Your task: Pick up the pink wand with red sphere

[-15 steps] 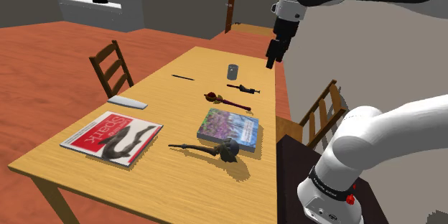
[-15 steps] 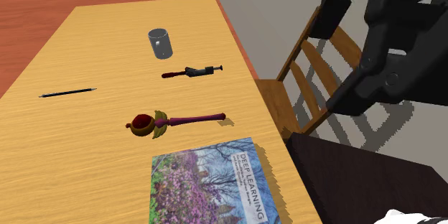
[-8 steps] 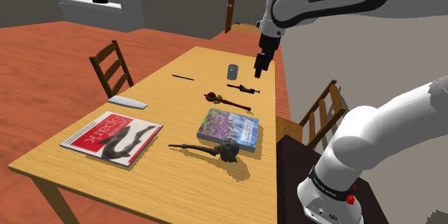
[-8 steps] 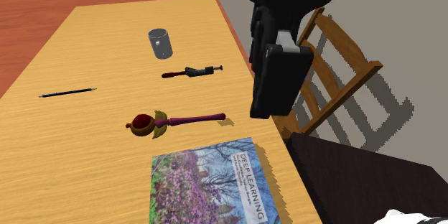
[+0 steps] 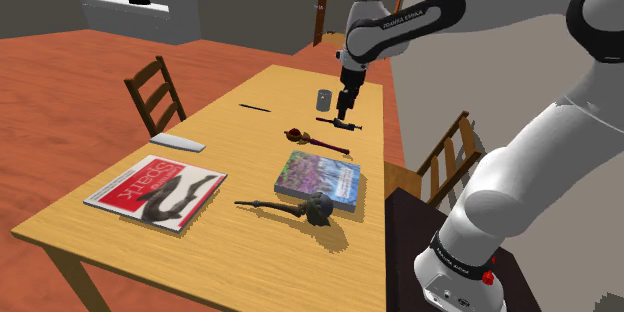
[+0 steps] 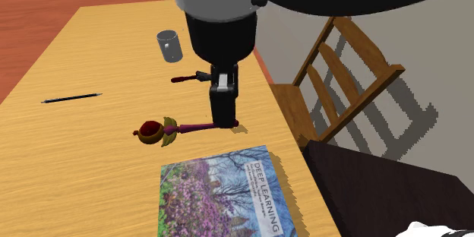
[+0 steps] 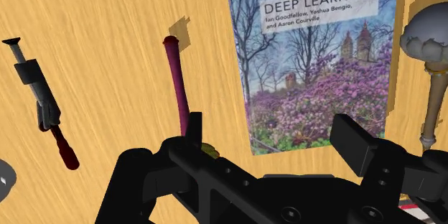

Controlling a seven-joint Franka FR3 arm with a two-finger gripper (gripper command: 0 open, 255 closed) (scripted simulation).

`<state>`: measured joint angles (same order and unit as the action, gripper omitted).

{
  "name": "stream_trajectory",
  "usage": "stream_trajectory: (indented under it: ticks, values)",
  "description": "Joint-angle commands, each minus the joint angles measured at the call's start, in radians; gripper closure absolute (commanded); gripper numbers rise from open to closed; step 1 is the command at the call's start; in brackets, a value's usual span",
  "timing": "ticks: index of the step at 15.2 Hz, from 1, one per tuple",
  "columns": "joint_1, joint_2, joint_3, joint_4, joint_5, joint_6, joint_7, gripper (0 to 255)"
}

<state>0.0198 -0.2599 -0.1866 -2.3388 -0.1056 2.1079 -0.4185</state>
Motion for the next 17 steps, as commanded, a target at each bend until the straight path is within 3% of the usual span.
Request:
stream_trajectory:
  ticks: [1,9,17]
  values:
    - [0.002,0.078,-0.014,0.028,0.007,0.046,-0.038,0]
    - [-0.001,0.399,-0.029,0.196,0.065,0.179,-0.178,0]
    - [-0.037,0.721,0.002,0.444,0.114,0.233,-0.292,0]
